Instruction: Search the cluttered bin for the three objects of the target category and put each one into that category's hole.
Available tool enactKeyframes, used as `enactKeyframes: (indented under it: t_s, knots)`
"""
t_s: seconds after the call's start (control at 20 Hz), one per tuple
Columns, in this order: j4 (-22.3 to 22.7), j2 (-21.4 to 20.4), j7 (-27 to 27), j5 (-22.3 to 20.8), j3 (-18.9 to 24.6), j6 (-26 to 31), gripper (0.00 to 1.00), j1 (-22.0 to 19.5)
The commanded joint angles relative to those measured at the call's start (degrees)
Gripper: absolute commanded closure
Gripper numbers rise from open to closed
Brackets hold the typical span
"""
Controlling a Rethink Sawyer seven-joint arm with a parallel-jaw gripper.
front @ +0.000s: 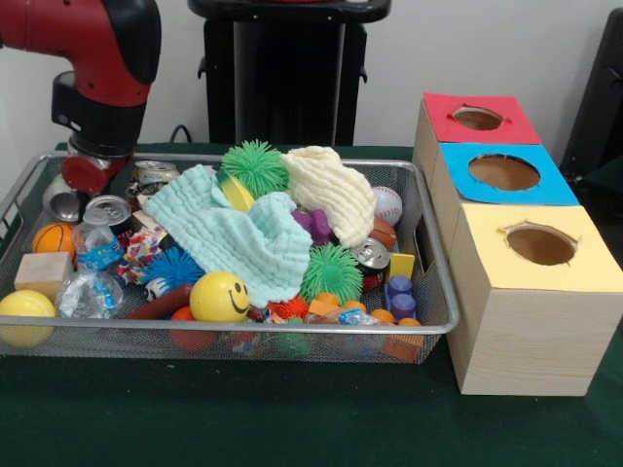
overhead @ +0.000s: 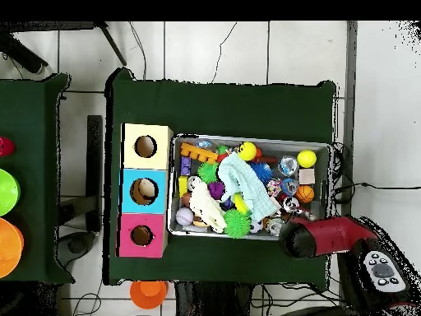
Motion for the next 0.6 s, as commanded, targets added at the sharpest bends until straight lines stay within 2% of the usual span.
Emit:
enactKeyframes:
  t_s: [0.05, 0.3, 0.4, 0.6]
  knots:
    - [-14.4, 7.9, 13.8, -8.8, -6.9, -9.1, 0.00, 2.7]
    - [-13.2, 7.9, 10.7, -7.5, -5.9, -7.7, 0.00, 2.8]
    - [-14.6, 9.1, 14.5, -8.7, -9.6, -8.4, 0.00, 6.2]
    - [-15.3, 9.6, 16.4, -8.4, -14.0, -5.5, 0.00, 9.5]
